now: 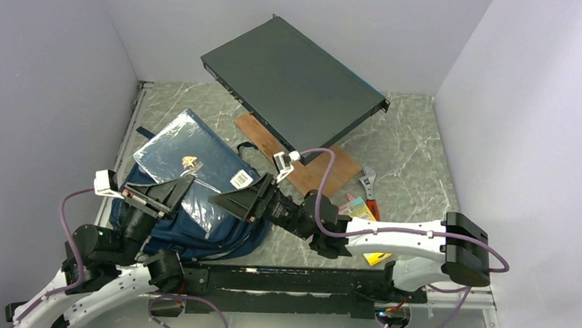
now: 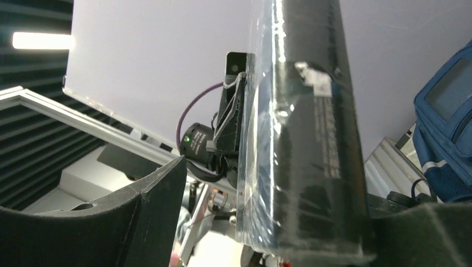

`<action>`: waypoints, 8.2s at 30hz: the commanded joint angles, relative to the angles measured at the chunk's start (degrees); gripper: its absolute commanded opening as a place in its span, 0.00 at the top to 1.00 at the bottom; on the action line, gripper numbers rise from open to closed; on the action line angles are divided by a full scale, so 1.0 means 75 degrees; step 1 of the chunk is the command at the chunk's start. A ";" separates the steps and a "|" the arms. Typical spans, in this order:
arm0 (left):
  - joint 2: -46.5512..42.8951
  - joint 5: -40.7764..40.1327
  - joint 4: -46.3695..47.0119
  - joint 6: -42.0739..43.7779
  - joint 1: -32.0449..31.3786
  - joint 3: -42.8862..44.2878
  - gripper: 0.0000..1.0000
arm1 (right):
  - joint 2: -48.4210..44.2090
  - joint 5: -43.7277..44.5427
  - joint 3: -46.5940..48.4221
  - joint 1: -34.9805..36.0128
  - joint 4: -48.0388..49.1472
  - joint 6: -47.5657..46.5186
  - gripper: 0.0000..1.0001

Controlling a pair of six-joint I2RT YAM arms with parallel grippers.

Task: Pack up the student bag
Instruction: Pick up the book from the center of the board, then place the book in the student bag, then zip the student bag at the center of the board.

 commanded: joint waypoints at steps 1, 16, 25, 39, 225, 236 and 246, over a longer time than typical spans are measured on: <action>-0.0251 -0.0027 0.1764 0.0181 0.0015 -0.0219 1.00 | -0.0138 0.1094 -0.0065 0.0435 0.1157 0.0046 0.39; 0.0645 0.1462 -0.2016 -0.1685 0.0015 0.0025 0.16 | -0.2173 0.2455 -0.0134 0.0466 -0.1961 -0.2399 1.00; 0.0134 0.1961 -0.4800 -0.0766 0.0015 0.0341 0.00 | -0.3371 0.2393 0.1178 0.0466 -0.6723 -0.5647 1.00; 0.2208 0.0794 -0.6753 0.1592 0.0015 0.2521 0.00 | -0.5699 -0.1140 -0.0760 0.0466 -0.9295 -0.4774 1.00; 0.2755 0.0181 -0.3491 0.6784 -0.0407 0.1294 1.00 | -0.1923 0.2019 -0.3204 -0.0532 -0.3569 -0.2537 0.17; 0.2556 0.0343 -0.4545 0.2907 -0.0407 0.0592 1.00 | 0.0682 -0.1946 -0.4553 -0.2048 0.2550 -0.0440 0.01; 0.1917 0.0881 -0.4826 0.0972 -0.0407 -0.0481 1.00 | 0.5008 -0.3831 -0.3339 -0.2849 0.6850 0.1653 0.00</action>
